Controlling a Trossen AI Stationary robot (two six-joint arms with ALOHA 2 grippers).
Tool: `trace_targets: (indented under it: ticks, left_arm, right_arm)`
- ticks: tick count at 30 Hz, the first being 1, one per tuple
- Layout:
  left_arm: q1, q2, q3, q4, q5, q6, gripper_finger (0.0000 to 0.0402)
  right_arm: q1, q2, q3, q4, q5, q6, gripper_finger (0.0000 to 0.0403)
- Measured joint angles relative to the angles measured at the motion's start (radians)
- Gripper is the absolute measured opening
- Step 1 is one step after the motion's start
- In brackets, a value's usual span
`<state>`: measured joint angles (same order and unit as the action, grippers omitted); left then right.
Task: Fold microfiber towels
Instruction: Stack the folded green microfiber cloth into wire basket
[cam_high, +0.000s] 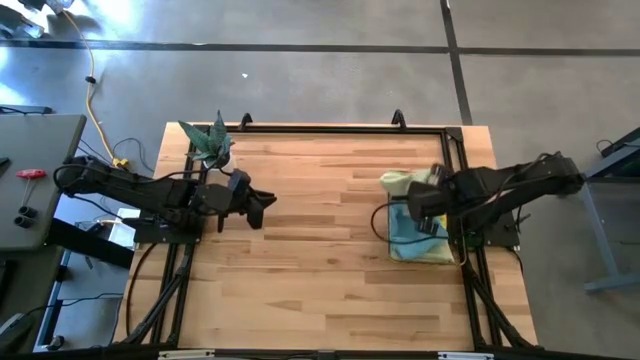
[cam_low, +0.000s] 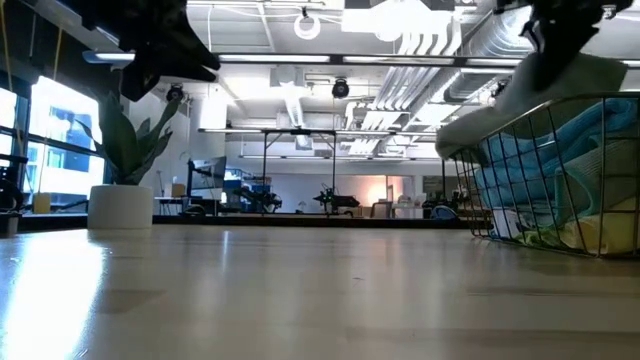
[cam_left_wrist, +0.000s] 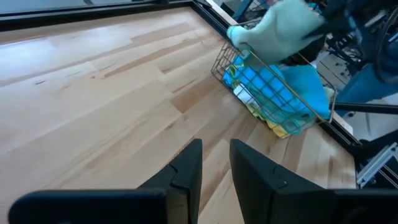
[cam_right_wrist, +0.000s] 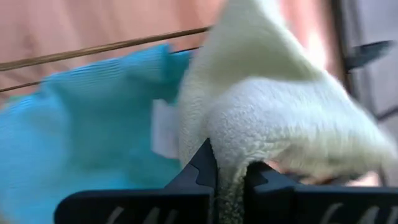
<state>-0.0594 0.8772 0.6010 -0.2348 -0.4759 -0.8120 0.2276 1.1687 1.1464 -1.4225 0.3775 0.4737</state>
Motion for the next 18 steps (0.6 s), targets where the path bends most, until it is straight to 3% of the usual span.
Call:
trace_targets:
  ticks: [8, 13, 18]
  left_arm:
    - [-0.001, 0.000, 0.000, 0.000, 0.003, -0.004, 0.0074]
    - [-0.001, 0.000, 0.000, 0.001, 0.012, -0.007, 0.0074]
    - [-0.001, 0.000, 0.000, 0.004, 0.023, -0.011, 0.0074]
  right_arm:
    - [-0.063, 0.000, 0.112, -0.147, 0.231, 0.009, 0.0000]
    - [-0.114, 0.002, 0.140, -0.149, 0.326, -0.127, 0.0000]
    - [-0.171, 0.001, 0.143, -0.148, 0.355, -0.271, 0.0000]
